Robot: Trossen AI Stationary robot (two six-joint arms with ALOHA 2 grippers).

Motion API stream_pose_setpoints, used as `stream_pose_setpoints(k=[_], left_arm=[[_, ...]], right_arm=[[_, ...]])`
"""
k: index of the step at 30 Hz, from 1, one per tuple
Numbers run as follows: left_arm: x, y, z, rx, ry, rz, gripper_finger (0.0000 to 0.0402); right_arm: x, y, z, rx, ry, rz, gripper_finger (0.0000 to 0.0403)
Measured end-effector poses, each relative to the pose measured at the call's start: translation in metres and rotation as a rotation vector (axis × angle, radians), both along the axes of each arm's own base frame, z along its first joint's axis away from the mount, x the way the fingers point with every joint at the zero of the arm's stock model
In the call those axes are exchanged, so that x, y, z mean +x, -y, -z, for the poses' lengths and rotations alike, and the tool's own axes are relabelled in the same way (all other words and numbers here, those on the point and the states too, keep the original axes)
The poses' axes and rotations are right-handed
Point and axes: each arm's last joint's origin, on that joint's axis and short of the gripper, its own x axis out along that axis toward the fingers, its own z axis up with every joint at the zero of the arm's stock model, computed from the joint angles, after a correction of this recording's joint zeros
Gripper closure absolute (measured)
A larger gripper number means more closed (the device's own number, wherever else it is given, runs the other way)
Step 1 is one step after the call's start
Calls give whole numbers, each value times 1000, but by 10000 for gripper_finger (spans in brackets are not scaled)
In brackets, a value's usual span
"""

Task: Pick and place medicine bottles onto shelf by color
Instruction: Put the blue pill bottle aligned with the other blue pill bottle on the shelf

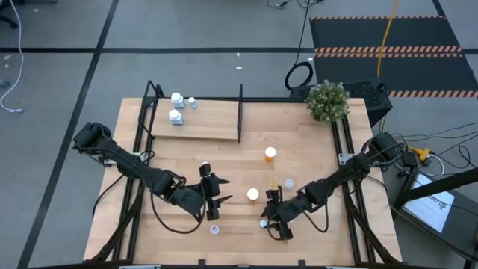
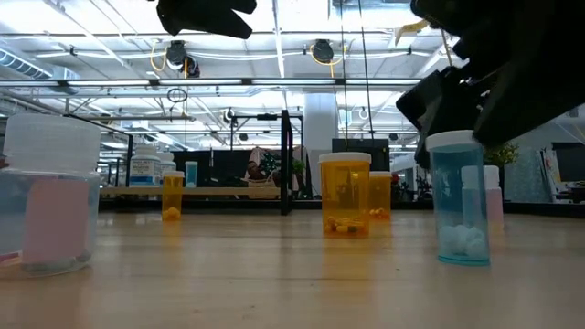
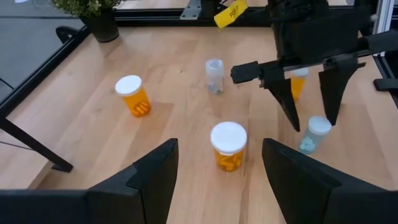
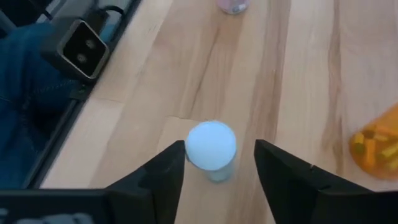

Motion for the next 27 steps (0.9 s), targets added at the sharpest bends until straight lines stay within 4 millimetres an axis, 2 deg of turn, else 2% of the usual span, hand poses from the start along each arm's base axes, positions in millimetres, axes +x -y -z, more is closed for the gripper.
stream_pose_setpoints(k=[9, 27], left_arm=[[0, 0, 0, 0, 2, 1, 167], [2, 1, -3, -18, 34, 0, 167]], right_arm=[[4, -4, 18, 20, -39, -39, 244], [10, 0, 13, 26, 19, -42, 282]])
